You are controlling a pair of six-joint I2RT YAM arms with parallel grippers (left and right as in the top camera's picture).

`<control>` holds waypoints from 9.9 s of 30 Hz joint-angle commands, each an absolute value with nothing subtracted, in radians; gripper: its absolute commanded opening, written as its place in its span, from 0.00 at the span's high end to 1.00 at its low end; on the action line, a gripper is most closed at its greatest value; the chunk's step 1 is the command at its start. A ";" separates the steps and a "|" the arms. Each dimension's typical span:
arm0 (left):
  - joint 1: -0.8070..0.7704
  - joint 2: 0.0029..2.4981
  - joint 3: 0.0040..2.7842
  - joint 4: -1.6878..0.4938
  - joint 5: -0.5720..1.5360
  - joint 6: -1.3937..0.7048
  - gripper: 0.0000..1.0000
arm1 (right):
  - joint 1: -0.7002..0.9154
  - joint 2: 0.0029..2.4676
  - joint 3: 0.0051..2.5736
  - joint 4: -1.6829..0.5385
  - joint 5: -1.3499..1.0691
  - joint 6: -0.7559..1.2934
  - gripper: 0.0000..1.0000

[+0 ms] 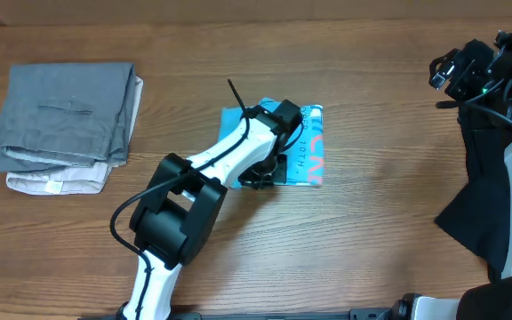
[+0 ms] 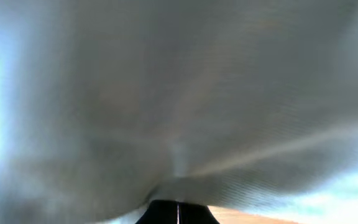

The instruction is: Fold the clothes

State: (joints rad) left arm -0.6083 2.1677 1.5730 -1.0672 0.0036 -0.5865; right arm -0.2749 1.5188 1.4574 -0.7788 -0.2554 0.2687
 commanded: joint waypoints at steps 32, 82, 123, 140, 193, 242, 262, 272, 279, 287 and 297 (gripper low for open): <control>-0.331 2.070 1.837 -0.967 0.081 -0.439 0.83 | -0.275 1.515 1.454 -0.776 -0.254 0.269 0.00; -0.279 2.003 1.809 -1.212 0.014 -0.090 0.14 | -0.275 1.515 1.454 -0.776 -0.254 0.269 0.00; -0.131 2.263 1.929 -0.752 0.105 0.105 0.14 | -0.275 1.515 1.454 -0.776 -0.254 0.269 0.00; -0.121 2.417 1.925 -0.604 0.173 0.202 0.08 | -0.275 1.515 1.454 -0.776 -0.254 0.269 0.00; -0.117 1.945 1.980 -0.929 -0.406 0.171 0.96 | -0.275 1.515 1.454 -0.776 -0.254 0.269 0.00; 0.561 2.081 2.020 -0.852 -0.171 -0.093 0.17 | -0.275 1.515 1.454 -0.776 -0.254 0.269 0.00; 0.510 1.991 1.758 -1.068 0.450 -0.168 0.96 | -0.275 1.515 1.454 -0.776 -0.254 0.269 0.00; 0.532 2.022 1.455 -0.827 0.748 0.063 0.96 | -0.275 1.515 1.454 -0.776 -0.254 0.269 0.00; 0.592 2.022 1.394 -0.785 0.941 0.204 0.96 | -0.275 1.515 1.454 -0.776 -0.254 0.269 0.00; 0.741 2.022 1.294 -0.674 1.037 0.258 0.95 | -0.275 1.515 1.454 -0.776 -0.254 0.269 0.00; 0.746 2.022 1.190 -0.495 0.971 0.185 0.89 | -0.275 1.515 1.454 -0.776 -0.254 0.269 0.00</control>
